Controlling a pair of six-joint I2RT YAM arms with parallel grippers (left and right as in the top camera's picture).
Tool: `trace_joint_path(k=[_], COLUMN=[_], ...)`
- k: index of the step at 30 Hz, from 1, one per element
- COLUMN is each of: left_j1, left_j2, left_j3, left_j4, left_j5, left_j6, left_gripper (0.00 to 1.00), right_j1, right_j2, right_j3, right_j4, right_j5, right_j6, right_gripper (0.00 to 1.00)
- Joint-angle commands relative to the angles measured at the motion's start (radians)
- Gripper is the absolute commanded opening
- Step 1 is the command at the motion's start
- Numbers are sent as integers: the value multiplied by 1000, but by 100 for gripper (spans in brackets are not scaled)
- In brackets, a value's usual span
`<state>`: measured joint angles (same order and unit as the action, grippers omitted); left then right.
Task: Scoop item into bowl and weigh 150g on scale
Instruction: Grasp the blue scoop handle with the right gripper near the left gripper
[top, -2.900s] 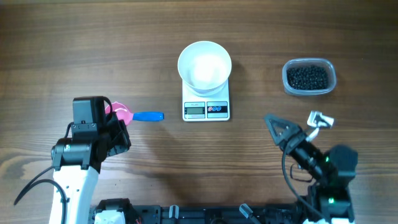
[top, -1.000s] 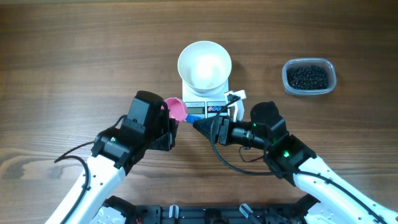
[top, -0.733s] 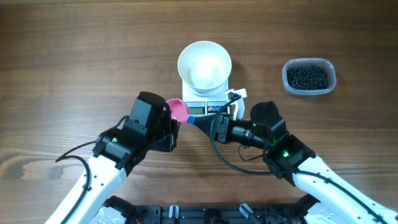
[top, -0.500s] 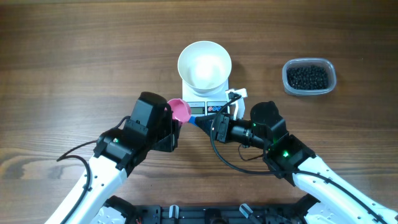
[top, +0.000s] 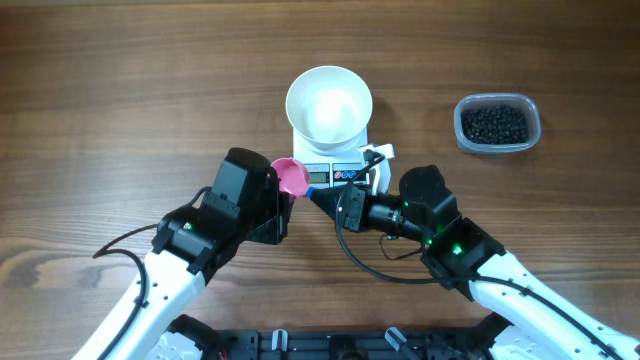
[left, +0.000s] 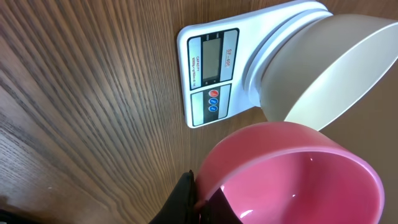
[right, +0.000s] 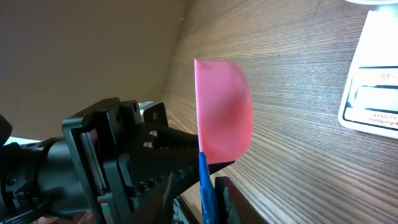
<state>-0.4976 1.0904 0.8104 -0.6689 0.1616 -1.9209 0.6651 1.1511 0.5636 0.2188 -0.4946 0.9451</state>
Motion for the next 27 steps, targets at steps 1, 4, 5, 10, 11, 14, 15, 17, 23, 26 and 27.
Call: trace_joint_path(k=[1, 4, 5, 10, 11, 14, 15, 17, 23, 26, 27], left_j1=[-6, -5, -5, -5, -5, -5, -6, -6, -5, -5, -5], left_j2=[5, 5, 5, 5, 5, 5, 5, 5, 5, 5, 5], left_j3=[1, 1, 1, 1, 1, 1, 1, 1, 1, 1, 1], left_j4=[0, 0, 0, 0, 0, 0, 0, 0, -1, 0, -1], left_j5=[-9, -9, -9, -9, -9, -2, -1, 4, 5, 5, 5], left_j6=[-3, -3, -3, -3, -3, -3, -2, -2, -2, 5, 5], left_gripper=[4, 4, 4, 4, 4, 4, 4, 4, 4, 16, 24], right_j1=[3, 3, 3, 3, 3, 3, 3, 3, 3, 3, 3], right_j2=[4, 4, 4, 4, 4, 4, 4, 4, 4, 4, 4], right_j3=[21, 21, 21, 21, 21, 21, 21, 21, 21, 21, 21], right_j4=[7, 7, 7, 7, 7, 7, 7, 8, 53, 57, 58], right_j5=[16, 13, 12, 3, 1, 1, 1, 1, 1, 6, 6], right_j6=[0, 0, 0, 1, 1, 1, 1, 1, 0, -11, -32], right_gripper=[22, 21, 20, 12, 9, 5, 4, 5, 5, 4, 4])
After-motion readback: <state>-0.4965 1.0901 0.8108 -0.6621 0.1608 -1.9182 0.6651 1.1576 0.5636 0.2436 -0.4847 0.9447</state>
